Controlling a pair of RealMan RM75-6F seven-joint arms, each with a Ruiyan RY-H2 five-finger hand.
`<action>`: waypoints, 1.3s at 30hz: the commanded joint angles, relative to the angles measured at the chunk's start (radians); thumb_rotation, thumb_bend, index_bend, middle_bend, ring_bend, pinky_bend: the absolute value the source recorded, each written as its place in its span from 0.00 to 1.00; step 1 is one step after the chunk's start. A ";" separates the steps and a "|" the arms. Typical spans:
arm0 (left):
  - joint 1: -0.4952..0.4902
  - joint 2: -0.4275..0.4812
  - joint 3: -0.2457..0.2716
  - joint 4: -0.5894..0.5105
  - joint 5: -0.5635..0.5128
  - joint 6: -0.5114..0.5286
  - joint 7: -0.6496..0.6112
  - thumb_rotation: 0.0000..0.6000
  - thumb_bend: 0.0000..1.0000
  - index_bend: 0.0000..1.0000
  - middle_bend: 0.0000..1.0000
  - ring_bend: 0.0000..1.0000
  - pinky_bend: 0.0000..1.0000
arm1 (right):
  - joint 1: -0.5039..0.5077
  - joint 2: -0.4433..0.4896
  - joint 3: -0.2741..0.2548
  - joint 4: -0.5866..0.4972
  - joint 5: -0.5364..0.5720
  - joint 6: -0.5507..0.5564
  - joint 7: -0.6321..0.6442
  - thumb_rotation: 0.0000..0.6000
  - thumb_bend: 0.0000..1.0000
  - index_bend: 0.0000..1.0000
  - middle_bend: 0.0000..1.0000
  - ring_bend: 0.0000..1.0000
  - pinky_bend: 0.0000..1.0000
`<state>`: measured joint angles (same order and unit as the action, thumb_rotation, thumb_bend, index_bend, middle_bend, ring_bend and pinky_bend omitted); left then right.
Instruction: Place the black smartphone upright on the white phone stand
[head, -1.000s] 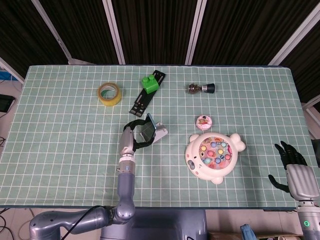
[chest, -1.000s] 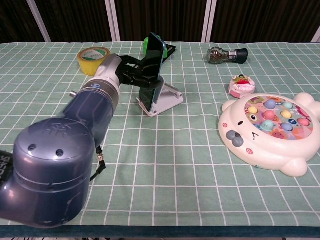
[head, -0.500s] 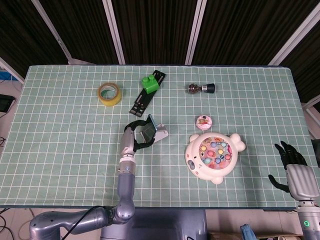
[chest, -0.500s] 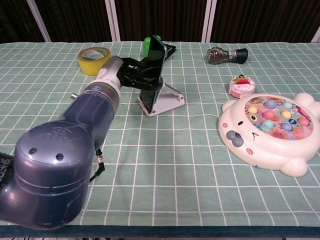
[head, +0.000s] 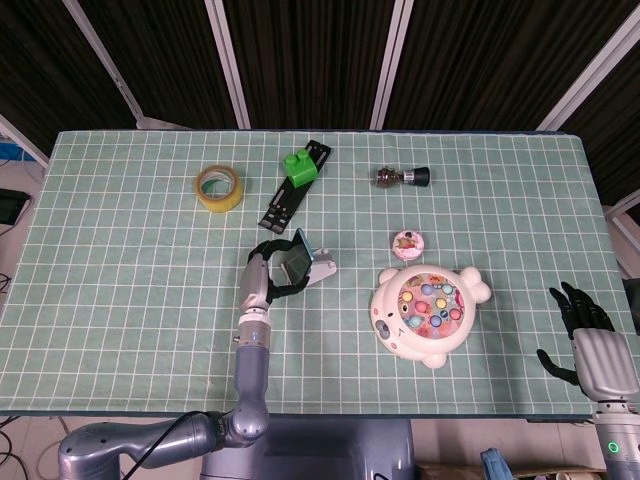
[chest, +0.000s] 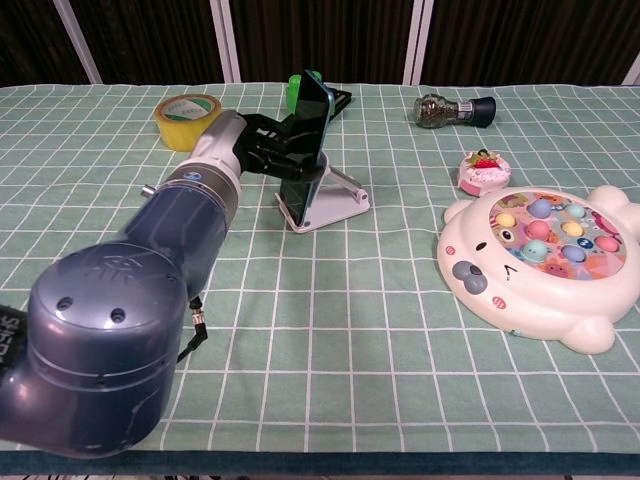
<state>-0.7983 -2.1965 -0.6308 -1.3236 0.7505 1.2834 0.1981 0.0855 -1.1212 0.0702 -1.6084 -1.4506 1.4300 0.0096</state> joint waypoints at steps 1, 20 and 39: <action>-0.001 -0.001 -0.001 0.001 0.002 0.000 0.000 1.00 0.25 0.34 0.40 0.05 0.00 | 0.000 0.000 0.000 0.000 0.000 0.000 0.000 1.00 0.34 0.09 0.00 0.00 0.15; 0.003 0.011 0.008 -0.011 -0.004 -0.017 0.017 1.00 0.21 0.20 0.22 0.00 0.00 | 0.000 0.000 0.000 0.000 -0.001 0.001 0.003 1.00 0.34 0.09 0.00 0.00 0.15; 0.015 0.043 0.045 -0.051 -0.026 -0.053 0.056 1.00 0.16 0.00 0.00 0.00 0.00 | 0.000 0.000 0.000 0.000 -0.001 0.001 0.003 1.00 0.34 0.09 0.00 0.00 0.15</action>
<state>-0.7842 -2.1569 -0.5904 -1.3714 0.7266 1.2340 0.2500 0.0853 -1.1213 0.0702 -1.6087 -1.4519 1.4312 0.0129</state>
